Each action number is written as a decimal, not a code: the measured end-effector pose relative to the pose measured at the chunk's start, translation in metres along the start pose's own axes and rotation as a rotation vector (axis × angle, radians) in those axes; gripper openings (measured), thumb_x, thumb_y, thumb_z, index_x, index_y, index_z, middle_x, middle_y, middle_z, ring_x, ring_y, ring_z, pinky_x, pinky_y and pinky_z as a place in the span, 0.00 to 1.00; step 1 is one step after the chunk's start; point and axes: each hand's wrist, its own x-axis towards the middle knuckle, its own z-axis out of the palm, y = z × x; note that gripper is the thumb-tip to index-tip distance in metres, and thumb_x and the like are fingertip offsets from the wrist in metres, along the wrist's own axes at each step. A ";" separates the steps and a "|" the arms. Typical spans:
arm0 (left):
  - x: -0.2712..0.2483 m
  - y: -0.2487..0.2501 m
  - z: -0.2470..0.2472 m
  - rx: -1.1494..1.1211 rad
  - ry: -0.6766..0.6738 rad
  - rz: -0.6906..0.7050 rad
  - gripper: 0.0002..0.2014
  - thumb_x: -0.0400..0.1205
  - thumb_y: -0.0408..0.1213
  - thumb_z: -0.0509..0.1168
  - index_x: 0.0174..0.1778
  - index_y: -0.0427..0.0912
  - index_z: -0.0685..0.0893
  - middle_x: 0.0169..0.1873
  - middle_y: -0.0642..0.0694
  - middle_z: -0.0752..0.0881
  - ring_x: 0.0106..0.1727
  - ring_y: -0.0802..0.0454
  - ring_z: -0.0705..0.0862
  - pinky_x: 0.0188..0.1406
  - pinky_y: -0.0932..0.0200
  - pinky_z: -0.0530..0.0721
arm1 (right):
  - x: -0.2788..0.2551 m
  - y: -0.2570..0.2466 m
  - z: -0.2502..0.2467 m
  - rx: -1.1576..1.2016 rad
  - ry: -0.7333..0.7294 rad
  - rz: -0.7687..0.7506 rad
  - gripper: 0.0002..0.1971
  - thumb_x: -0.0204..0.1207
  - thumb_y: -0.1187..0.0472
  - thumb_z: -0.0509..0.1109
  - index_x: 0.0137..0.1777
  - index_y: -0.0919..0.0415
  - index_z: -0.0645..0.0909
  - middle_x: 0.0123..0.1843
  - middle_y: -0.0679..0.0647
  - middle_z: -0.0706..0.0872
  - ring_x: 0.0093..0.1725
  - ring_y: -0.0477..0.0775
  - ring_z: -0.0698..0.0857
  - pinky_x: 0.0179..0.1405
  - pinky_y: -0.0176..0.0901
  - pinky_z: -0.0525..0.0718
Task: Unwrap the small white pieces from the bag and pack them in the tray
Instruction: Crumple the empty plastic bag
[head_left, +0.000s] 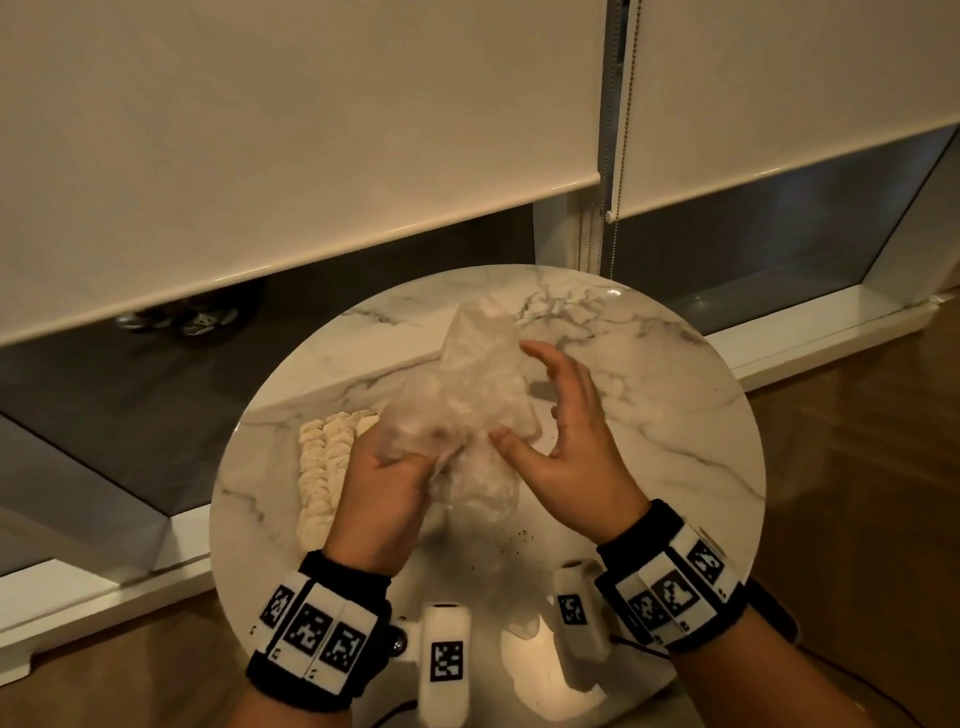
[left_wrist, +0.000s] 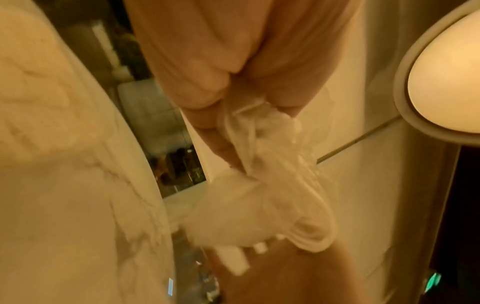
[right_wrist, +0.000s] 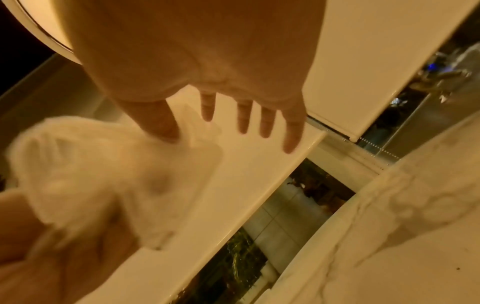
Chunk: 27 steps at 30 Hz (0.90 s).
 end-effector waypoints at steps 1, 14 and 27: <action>0.000 0.002 0.003 -0.091 -0.022 -0.033 0.21 0.76 0.25 0.72 0.67 0.31 0.84 0.58 0.32 0.89 0.59 0.36 0.90 0.55 0.46 0.90 | 0.001 0.001 0.000 0.094 -0.033 0.026 0.35 0.76 0.50 0.75 0.79 0.36 0.62 0.77 0.40 0.68 0.77 0.44 0.71 0.77 0.53 0.73; 0.044 -0.028 0.091 0.264 -0.084 0.076 0.25 0.74 0.42 0.74 0.67 0.38 0.84 0.62 0.38 0.88 0.63 0.43 0.88 0.66 0.40 0.84 | 0.008 0.021 -0.039 0.573 0.182 0.112 0.17 0.83 0.75 0.61 0.67 0.59 0.79 0.62 0.56 0.87 0.65 0.54 0.86 0.67 0.51 0.83; 0.081 -0.032 0.175 0.400 -0.532 0.048 0.10 0.73 0.27 0.71 0.41 0.47 0.93 0.37 0.51 0.91 0.39 0.60 0.87 0.37 0.62 0.83 | 0.000 0.061 -0.136 0.679 0.226 0.012 0.38 0.72 0.80 0.70 0.79 0.55 0.64 0.63 0.61 0.88 0.65 0.63 0.86 0.63 0.58 0.87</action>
